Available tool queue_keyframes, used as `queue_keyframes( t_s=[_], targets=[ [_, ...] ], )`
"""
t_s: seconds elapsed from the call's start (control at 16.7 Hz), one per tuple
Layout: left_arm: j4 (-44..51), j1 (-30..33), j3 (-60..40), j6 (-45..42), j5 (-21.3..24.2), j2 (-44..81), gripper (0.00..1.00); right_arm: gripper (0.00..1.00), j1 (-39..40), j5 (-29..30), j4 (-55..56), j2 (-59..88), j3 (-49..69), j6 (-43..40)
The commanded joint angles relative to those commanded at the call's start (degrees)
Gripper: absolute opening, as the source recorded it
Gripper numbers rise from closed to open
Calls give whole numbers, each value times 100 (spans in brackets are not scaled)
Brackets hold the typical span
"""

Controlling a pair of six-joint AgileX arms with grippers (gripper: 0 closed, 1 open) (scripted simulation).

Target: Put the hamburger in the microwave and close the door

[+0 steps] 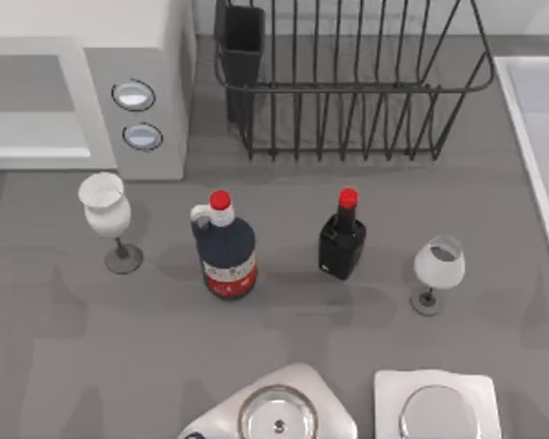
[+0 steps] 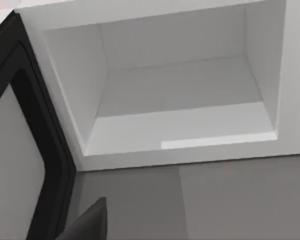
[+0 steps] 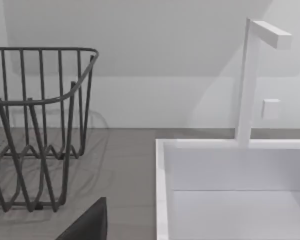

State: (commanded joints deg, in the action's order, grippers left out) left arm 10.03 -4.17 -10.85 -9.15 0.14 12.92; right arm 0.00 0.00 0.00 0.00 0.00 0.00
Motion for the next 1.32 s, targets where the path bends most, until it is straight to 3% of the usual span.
queue_keyframes(
  t_s=[0.78, 1.08, 1.32],
  targets=[
    [3652, -1315, -3540, -3131, -104, 6810, 100, 100, 0, 0, 0, 0, 0, 0],
    [4405, -1666, -4503, -3851, -30, 7845, 100, 100, 0, 0, 0, 0, 0, 0],
    [4461, -1694, -4580, -3904, -19, 7914, 100, 100, 0, 0, 0, 0, 0, 0]
  ],
)
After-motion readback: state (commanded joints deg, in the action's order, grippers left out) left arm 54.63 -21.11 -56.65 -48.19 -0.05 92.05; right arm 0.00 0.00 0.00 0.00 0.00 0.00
